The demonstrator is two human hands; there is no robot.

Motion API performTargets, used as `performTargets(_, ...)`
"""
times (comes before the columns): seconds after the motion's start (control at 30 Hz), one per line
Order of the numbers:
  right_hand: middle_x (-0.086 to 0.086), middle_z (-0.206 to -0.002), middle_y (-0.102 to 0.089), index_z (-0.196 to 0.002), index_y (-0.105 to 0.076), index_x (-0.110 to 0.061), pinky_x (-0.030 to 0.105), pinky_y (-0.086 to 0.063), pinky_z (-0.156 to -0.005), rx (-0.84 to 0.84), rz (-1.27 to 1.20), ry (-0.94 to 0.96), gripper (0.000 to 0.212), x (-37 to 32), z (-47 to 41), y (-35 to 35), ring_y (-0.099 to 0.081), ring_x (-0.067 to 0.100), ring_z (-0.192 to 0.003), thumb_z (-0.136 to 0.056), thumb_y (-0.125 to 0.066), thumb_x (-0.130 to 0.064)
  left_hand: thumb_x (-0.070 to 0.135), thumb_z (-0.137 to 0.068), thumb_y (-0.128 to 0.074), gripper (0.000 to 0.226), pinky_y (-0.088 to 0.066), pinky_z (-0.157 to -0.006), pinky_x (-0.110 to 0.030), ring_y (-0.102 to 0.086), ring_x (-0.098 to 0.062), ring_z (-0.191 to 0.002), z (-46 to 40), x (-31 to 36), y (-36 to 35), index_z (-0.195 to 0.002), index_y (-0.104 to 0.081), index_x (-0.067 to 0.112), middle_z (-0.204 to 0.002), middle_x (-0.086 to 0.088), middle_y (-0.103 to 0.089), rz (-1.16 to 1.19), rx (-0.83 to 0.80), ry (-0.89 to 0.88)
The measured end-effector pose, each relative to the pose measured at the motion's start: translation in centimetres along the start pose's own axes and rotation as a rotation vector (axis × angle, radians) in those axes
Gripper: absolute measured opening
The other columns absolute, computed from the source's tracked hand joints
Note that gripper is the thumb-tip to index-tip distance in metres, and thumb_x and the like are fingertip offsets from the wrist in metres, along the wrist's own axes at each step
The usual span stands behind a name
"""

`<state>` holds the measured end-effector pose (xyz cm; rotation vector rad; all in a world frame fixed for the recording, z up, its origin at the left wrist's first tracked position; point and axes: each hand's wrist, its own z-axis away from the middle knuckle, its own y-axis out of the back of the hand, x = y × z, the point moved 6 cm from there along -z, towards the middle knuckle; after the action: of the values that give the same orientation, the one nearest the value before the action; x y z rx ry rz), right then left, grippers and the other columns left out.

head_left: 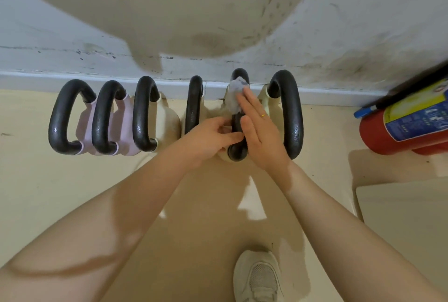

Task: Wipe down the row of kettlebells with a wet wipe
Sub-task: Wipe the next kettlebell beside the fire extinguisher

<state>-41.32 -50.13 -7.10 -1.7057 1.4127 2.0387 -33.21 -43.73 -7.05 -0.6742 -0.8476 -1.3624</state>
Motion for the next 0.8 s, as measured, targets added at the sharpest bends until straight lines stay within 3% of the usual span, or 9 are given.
performTargets(0.07,0.008,-0.154,-0.025,-0.138,-0.041,-0.005,0.031,-0.02,-0.117,-0.015,0.157,0.028,0.057,-0.3,-0.4,-0.4,-0.017,0.019,-0.144,-0.094,-0.026,-0.038,0.021,-0.09,-0.057,0.007,-0.05,-0.086,-0.027,-0.062,-0.008,-0.088,0.1,-0.1,0.0,-0.095,-0.058,0.026,-0.097,0.001,-0.067,0.004,0.01,0.001)
performTargets(0.2,0.016,-0.135,-0.05,-0.118,-0.061,-0.005,0.043,-0.018,-0.118,-0.297,0.531,0.408,0.051,-0.9,-0.7,-0.3,-0.027,0.031,-0.139,-0.097,-0.03,-0.04,0.018,-0.09,-0.055,0.015,-0.051,-0.083,-0.027,-0.063,-0.014,-0.091,0.3,-0.4,0.0,-0.104,-0.061,0.015,-0.097,-0.004,-0.068,0.0,0.03,-0.003)
performTargets(0.27,0.014,-0.126,-0.055,-0.113,-0.063,-0.005,0.033,-0.012,-0.119,-0.426,0.567,0.476,0.049,-1.1,-2.4,0.7,-0.037,0.029,-0.132,-0.098,-0.03,-0.036,0.02,-0.09,-0.057,0.005,-0.05,-0.077,-0.021,-0.061,-0.006,-0.081,0.2,-0.4,0.0,-0.092,-0.06,0.021,-0.084,0.005,-0.066,0.024,0.016,-0.002)
performTargets(0.33,0.012,-0.118,-0.059,-0.107,-0.064,-0.003,0.02,-0.004,-0.117,-0.453,0.601,0.466,0.049,-1.5,-4.5,1.4,-0.044,0.027,-0.123,-0.096,-0.026,-0.033,0.019,-0.09,-0.058,0.006,-0.05,-0.08,-0.021,-0.062,-0.006,-0.083,0.0,-0.8,0.1,-0.094,-0.061,0.02,-0.088,0.004,-0.067,0.055,0.019,0.012)
performTargets(0.4,0.006,-0.104,-0.062,-0.094,-0.067,-0.006,0.028,-0.015,-0.117,-0.435,0.623,0.421,0.055,-2.0,-6.0,0.8,-0.049,0.027,-0.113,-0.095,-0.024,-0.039,0.017,-0.09,-0.057,0.015,-0.051,-0.076,-0.016,-0.062,-0.004,-0.084,0.0,-1.1,0.1,-0.104,-0.061,0.016,-0.093,0.003,-0.067,0.095,0.02,0.019)
performTargets(0.47,-0.003,-0.083,-0.059,-0.076,-0.068,-0.011,0.04,-0.034,-0.102,-0.46,0.682,0.414,0.058,-2.2,-6.3,-0.3,-0.051,0.024,-0.098,-0.094,-0.024,-0.045,0.016,-0.09,-0.057,0.02,-0.051,-0.072,-0.013,-0.062,-0.003,-0.085,0.0,-1.2,0.1,-0.11,-0.06,0.014,-0.096,0.003,-0.067,0.13,0.029,0.017)
performTargets(0.57,-0.003,-0.07,-0.056,-0.067,-0.066,-0.013,0.036,-0.037,-0.09,-0.476,0.74,0.446,0.06,-2.3,-6.4,-0.6,-0.044,0.016,-0.075,-0.094,-0.023,-0.045,0.015,-0.09,-0.057,0.025,-0.049,-0.069,-0.014,-0.062,-0.006,-0.087,0.0,-1.4,0.0,-0.115,-0.06,0.012,-0.1,0.001,-0.067,0.141,0.028,0.027)
performTargets(0.67,-0.007,-0.075,-0.052,-0.071,-0.065,-0.01,0.035,-0.031,-0.103,-0.399,0.72,0.442,0.058,-2.0,-6.7,-0.1,-0.044,0.014,-0.082,-0.094,-0.022,-0.042,0.014,-0.09,-0.056,0.029,-0.049,-0.062,-0.008,-0.063,-0.007,-0.087,-0.1,-1.6,0.1,-0.119,-0.058,0.01,-0.108,-0.004,-0.067,0.171,0.024,0.036)
performTargets(0.8,0.002,-0.093,-0.064,-0.085,-0.067,-0.008,0.039,-0.028,-0.109,-0.382,0.757,0.386,0.059,-0.8,-7.3,-0.1,-0.051,0.024,-0.108,-0.093,-0.021,-0.044,0.013,-0.091,-0.056,0.035,-0.046,-0.056,-0.003,-0.06,0.0,-0.083,-0.2,-1.5,0.1,-0.125,-0.054,0.009,-0.116,-0.005,-0.065,0.177,0.027,0.053)
